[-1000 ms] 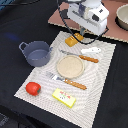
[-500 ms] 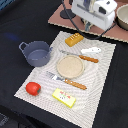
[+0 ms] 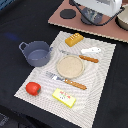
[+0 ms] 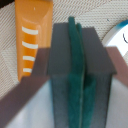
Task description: Interact with the objects in diverse but meaningful ways.
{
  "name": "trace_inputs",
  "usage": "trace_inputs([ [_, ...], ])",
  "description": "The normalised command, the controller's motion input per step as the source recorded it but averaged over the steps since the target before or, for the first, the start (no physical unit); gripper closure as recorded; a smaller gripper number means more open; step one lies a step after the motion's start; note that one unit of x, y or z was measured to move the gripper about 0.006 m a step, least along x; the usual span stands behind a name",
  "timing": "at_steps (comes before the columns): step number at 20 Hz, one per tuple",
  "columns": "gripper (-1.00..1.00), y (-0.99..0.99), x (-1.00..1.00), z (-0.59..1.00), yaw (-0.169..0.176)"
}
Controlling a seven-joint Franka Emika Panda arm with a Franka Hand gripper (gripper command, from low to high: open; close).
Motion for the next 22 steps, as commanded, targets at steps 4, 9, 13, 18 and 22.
trace_inputs([
  [4,-1.0,-0.52,-0.11,0.0,0.019],
  [9,-1.0,-0.46,-0.23,-0.17,0.017],
  [13,-1.0,-0.26,-0.61,-0.6,0.042],
  [18,-1.0,0.01,-0.79,-0.61,0.071],
  [22,-1.0,0.11,-0.82,-0.59,0.077],
])
